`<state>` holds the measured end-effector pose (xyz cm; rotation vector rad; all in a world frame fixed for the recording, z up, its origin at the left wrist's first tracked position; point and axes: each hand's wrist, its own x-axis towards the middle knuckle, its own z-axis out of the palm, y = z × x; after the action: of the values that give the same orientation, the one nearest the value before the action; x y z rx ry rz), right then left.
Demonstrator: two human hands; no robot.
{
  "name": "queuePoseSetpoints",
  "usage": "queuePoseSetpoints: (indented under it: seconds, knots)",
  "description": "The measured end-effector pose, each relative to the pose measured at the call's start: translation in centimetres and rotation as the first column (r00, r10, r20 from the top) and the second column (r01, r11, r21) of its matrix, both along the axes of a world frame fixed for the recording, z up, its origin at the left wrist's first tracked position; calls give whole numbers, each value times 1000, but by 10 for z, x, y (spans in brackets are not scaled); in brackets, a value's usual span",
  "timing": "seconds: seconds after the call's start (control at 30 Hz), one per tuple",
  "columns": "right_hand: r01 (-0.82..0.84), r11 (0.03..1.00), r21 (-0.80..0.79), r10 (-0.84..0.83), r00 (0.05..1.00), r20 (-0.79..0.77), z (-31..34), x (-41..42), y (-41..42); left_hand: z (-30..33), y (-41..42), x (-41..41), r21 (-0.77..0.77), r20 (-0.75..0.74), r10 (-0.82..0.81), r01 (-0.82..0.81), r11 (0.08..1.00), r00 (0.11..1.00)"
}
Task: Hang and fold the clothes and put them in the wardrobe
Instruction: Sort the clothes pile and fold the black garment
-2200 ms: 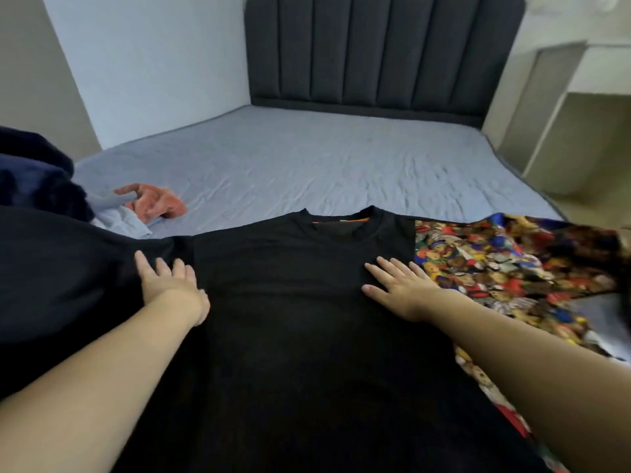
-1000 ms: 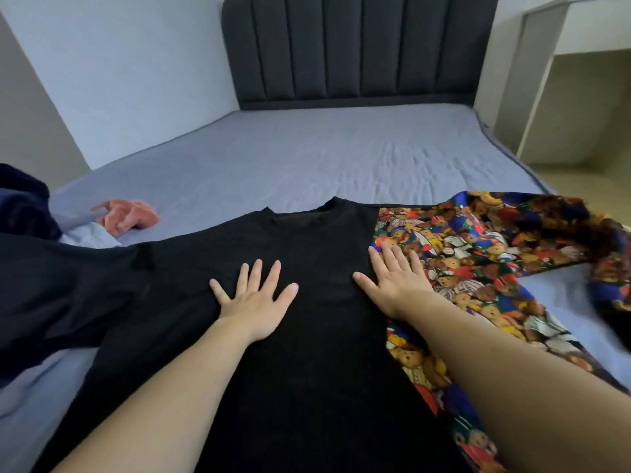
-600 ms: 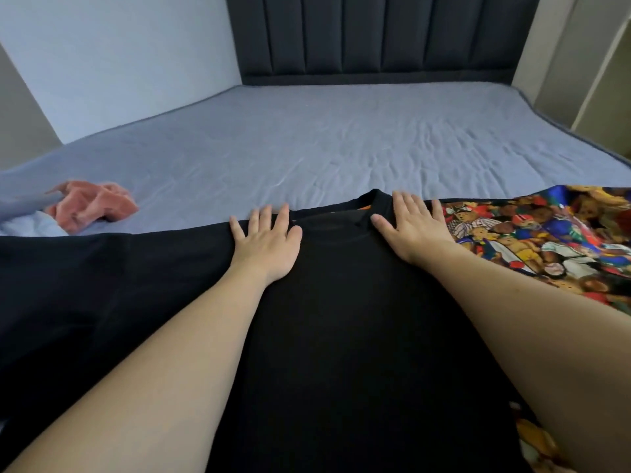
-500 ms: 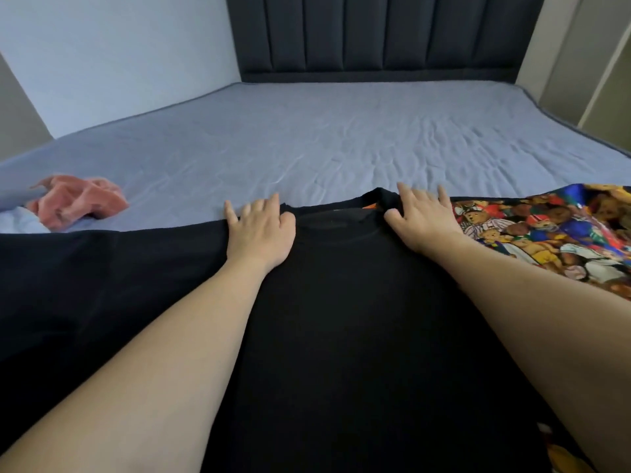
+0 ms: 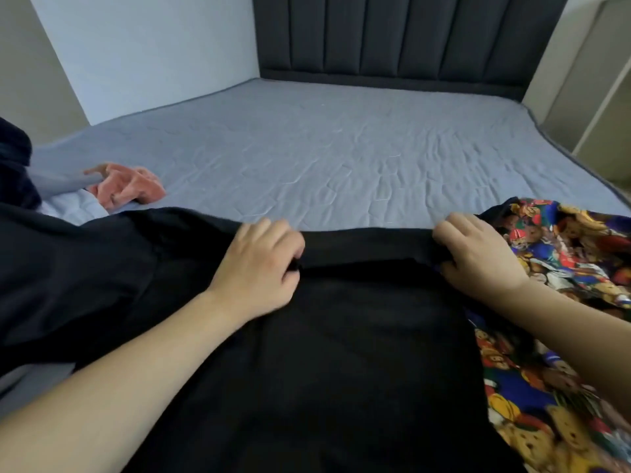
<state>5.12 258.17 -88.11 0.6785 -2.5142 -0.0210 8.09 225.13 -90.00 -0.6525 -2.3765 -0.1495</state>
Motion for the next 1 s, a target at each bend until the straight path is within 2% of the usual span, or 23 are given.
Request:
queuePoseSetpoints:
  seconds: [0.07,0.13,0.2,0.27,0.3,0.33,0.37,0.4,0.47,0.53,0.6,0.63,0.7,0.8,0.87,0.93,0.97,1.0]
  knots:
    - [-54,988,142,45,996,72,0,30,11,-11,-4,32,-123,61,-47,54,991,997]
    - [36,973,226,-82,977,198,-1,51,14,-16,-1,48,-122,129,0,16,992,992]
    - [119,967,226,-181,943,279,-1,56,13,-12,1,51,-112,296,85,-54,992,952]
    - [149,974,172,-212,871,442,7,44,10,-7,0,46,-21,556,110,-118,993,824]
    - [199,976,84,-210,785,583,15,35,7,-4,1,41,29,658,109,-169,985,745]
    - [285,958,-33,-179,681,710,22,22,3,0,2,35,66,712,109,-221,973,694]
    - [377,919,-112,-157,613,774,27,7,0,3,4,28,83,726,129,-271,959,675]
    - [447,886,-121,-181,575,798,29,-8,-4,6,5,21,77,723,178,-334,939,667]
    - [512,856,74,-391,545,742,16,-25,-11,5,2,10,-31,708,355,-475,879,610]
    - [544,815,200,-537,580,612,-14,-24,-9,-11,-12,8,-212,641,547,-561,800,539]
    - [562,820,107,-532,682,502,-44,-22,6,-33,-32,10,-248,564,644,-638,729,517]
    - [560,827,42,-511,720,470,-52,-24,16,-39,-41,10,-222,558,661,-677,701,502]
    - [538,842,40,-505,759,412,-56,-35,37,-39,-51,4,-191,609,663,-730,656,436]
    - [576,815,64,-558,749,356,-57,-51,66,-31,-49,-5,-217,688,647,-757,616,329]
    - [620,784,11,-575,721,387,-57,-50,74,-22,-45,-8,-349,681,700,-746,568,214]
    - [633,774,26,-578,688,438,-52,-42,73,-4,-29,-18,-523,584,803,-702,484,119]
    - [632,775,32,-571,677,464,-49,-39,72,6,-12,-24,-564,529,837,-679,469,138]
    - [622,782,34,-557,674,485,-47,-35,70,14,13,-29,-556,509,833,-656,511,217]
